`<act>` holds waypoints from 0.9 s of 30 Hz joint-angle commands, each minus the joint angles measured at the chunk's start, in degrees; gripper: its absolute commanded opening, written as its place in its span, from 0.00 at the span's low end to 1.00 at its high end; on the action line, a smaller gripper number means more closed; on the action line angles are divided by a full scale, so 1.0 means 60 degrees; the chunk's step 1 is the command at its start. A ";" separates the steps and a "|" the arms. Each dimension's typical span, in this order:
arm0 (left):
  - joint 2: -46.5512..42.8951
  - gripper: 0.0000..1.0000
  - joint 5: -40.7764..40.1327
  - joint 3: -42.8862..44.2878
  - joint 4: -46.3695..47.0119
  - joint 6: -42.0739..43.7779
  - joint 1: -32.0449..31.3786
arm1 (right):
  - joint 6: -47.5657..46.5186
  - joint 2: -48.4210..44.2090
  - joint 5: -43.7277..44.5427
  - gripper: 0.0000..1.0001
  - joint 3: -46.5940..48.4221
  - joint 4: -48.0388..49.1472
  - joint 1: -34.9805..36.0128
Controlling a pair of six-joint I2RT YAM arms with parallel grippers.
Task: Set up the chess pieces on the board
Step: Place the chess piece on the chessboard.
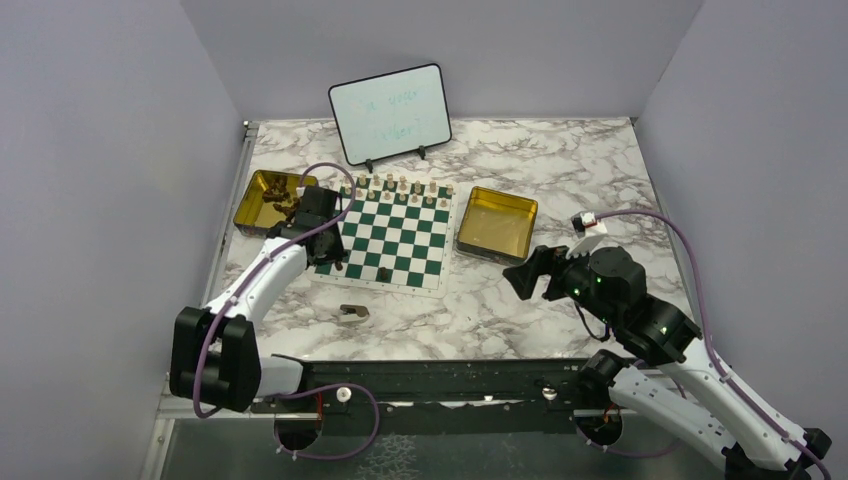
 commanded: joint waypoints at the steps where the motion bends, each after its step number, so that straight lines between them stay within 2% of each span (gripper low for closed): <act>1: 0.0470 0.08 -0.0159 0.0154 0.0586 0.0027 -0.0032 | 0.0046 -0.0103 -0.0024 1.00 0.0058 -0.0006 0.0054; 15: 0.1552 0.08 -0.0505 0.0378 0.0649 0.0245 -0.0032 | -0.0243 -0.0183 0.0125 1.00 0.0366 -0.0077 0.0053; 27: 0.1695 0.08 -0.0685 0.0450 0.0736 0.0275 -0.0032 | -0.0337 -0.0433 0.0209 1.00 0.0233 -0.0151 0.0053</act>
